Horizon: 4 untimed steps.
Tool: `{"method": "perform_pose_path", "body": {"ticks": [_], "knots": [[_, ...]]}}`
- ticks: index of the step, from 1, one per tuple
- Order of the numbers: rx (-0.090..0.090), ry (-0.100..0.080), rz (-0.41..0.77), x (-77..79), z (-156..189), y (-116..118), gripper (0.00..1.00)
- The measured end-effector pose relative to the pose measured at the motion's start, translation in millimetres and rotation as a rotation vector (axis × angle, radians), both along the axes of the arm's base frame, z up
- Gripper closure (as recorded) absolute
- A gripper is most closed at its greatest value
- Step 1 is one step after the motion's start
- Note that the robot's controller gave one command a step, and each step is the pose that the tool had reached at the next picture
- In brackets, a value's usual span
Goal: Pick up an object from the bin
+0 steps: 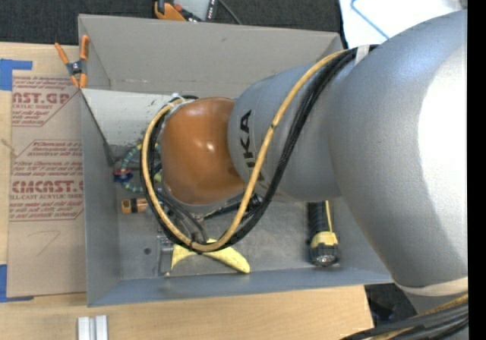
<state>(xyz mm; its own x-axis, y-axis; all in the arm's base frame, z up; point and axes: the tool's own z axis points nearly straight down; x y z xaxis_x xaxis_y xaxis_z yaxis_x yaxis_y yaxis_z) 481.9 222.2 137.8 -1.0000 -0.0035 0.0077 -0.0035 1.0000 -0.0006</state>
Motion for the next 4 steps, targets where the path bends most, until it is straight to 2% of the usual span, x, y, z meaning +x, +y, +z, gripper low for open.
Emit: {"method": "perform_pose_path", "body": {"ticks": [1,2,3,4], "knots": [[0.002,-0.007,-0.001,2.9,4.1,-1.4,0.0],[0.002,0.001,0.013,89.2,-65.3,-69.8,0.0],[0.008,-0.016,0.132,39.2,0.2,-104.3,0.0],[0.006,0.006,0.031,82.0,-62.8,-69.5,0.0]]}}
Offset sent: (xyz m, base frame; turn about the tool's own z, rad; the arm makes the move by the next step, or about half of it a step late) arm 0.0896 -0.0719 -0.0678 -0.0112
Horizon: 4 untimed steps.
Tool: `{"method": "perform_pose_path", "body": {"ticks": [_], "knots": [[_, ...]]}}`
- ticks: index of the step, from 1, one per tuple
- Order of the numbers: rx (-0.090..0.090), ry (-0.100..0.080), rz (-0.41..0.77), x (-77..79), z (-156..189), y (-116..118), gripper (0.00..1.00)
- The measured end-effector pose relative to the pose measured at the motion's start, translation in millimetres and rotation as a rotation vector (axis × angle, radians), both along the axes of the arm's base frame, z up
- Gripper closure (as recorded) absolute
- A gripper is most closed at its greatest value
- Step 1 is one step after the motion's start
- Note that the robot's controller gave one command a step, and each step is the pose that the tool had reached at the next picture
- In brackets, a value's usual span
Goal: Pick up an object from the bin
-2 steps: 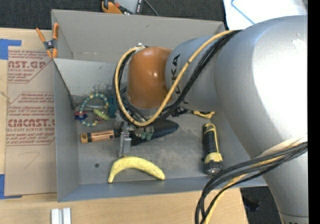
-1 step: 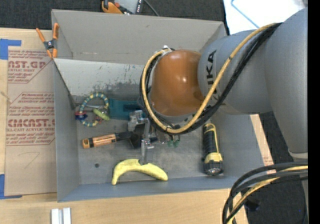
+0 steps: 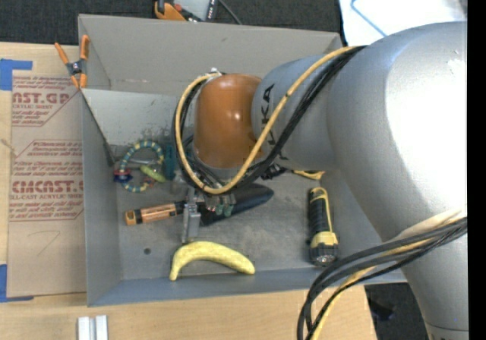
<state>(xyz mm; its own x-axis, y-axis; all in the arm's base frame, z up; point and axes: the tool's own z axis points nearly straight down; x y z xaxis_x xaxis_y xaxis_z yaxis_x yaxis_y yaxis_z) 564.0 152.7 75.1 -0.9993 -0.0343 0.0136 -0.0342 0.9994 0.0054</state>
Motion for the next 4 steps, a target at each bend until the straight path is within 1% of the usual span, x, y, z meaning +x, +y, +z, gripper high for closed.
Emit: {"method": "perform_pose_path", "body": {"ticks": [1,2,3,4], "knots": [[0.006,-0.034,0.091,-79.6,-3.0,-36.7,0.0],[0.006,-0.016,0.018,-11.7,-0.1,-3.8,1.0],[0.006,-0.016,0.018,-11.7,0.0,-3.8,1.0],[0.004,-0.007,0.018,-14.5,38.9,-4.4,1.0]]}}
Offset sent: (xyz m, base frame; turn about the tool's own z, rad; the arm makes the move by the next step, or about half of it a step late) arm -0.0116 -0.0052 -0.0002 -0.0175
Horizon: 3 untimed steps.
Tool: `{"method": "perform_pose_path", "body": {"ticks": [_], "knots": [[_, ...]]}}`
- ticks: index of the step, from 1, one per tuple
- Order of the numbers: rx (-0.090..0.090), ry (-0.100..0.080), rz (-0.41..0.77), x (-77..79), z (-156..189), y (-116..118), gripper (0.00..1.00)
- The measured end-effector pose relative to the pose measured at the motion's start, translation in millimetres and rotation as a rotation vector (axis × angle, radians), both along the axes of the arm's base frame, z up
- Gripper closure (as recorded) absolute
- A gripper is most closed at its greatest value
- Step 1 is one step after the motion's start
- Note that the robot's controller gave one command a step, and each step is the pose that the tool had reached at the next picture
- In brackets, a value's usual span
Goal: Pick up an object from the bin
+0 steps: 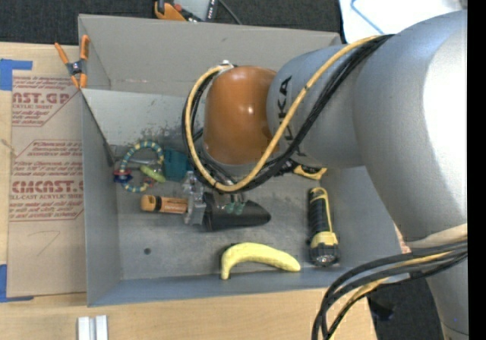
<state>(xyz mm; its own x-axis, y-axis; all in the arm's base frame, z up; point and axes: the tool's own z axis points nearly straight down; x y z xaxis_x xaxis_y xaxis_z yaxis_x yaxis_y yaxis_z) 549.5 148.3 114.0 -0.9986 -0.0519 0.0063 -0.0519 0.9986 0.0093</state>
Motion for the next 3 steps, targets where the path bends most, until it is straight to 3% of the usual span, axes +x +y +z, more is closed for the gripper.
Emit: {"method": "perform_pose_path", "body": {"ticks": [1,3], "knots": [[0.003,-0.01,0.0,2.7,28.1,0.8,1.0],[0.003,-0.008,0.001,2.0,41.3,1.3,1.0]]}}
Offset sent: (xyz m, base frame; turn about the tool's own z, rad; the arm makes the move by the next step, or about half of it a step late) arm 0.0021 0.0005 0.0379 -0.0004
